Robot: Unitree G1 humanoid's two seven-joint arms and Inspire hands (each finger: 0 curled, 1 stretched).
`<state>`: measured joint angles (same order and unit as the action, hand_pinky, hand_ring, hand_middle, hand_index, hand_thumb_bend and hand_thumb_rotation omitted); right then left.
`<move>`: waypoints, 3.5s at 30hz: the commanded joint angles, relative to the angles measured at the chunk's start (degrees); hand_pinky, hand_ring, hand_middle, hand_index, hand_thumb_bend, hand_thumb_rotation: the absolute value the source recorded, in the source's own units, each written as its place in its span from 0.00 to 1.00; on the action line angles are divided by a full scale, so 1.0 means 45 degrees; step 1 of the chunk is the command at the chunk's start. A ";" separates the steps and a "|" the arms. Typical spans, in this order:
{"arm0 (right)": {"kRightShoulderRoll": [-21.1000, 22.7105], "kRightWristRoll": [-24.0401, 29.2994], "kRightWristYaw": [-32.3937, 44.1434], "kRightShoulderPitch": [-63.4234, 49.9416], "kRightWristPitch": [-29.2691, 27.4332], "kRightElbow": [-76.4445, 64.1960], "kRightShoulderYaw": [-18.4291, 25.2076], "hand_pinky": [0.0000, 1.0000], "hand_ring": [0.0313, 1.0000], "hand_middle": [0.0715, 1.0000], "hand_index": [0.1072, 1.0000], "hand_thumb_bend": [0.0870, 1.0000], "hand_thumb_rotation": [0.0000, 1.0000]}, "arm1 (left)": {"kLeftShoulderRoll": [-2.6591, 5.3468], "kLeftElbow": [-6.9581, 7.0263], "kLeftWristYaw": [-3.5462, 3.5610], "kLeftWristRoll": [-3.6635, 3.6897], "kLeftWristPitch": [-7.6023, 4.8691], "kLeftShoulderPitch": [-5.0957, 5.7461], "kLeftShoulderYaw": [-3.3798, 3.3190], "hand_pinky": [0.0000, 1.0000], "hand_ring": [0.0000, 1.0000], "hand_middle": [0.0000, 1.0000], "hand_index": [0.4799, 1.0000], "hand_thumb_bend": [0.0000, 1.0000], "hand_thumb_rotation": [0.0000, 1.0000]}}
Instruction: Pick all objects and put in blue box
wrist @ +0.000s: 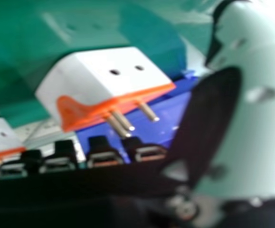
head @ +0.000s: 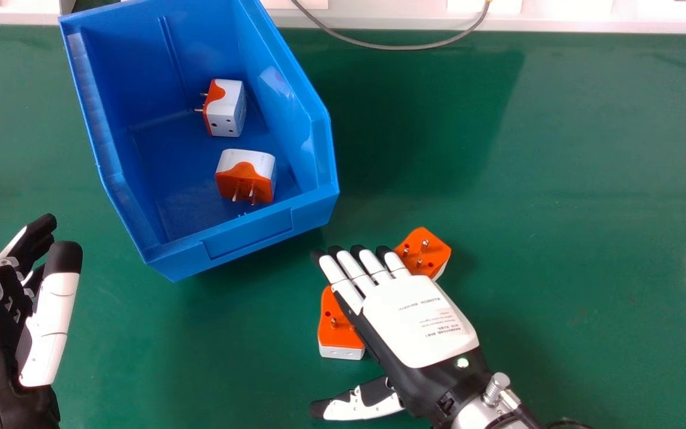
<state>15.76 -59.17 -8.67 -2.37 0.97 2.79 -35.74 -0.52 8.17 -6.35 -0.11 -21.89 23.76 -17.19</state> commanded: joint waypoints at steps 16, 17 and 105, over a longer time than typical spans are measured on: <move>-0.0213 -0.0288 -0.0268 0.0606 0.0290 0.0841 -0.0350 1.00 1.00 1.00 0.99 0.48 0.46 | -0.0071 0.0219 -0.0061 -0.0017 -0.0031 -0.0197 -0.0062 0.79 0.83 0.82 0.66 0.95 0.78; -0.0206 -0.0287 -0.0231 0.0626 0.0314 0.0843 -0.0376 1.00 1.00 1.00 0.99 0.48 0.46 | -0.0066 0.0207 -0.0063 -0.0016 -0.0040 -0.0209 -0.0058 0.79 0.83 0.82 0.66 0.95 0.78; -0.1096 0.0932 -0.0834 0.3743 -0.1259 0.4694 -0.0638 0.48 0.58 0.62 0.63 0.42 0.01 | -0.0074 0.0947 0.0135 0.0222 0.0375 0.0082 -0.0099 0.79 0.83 0.82 0.66 0.98 0.77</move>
<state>10.67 -55.24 -13.32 15.01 -4.78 22.32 -38.47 -0.53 10.75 -5.96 0.58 -19.36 23.78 -17.26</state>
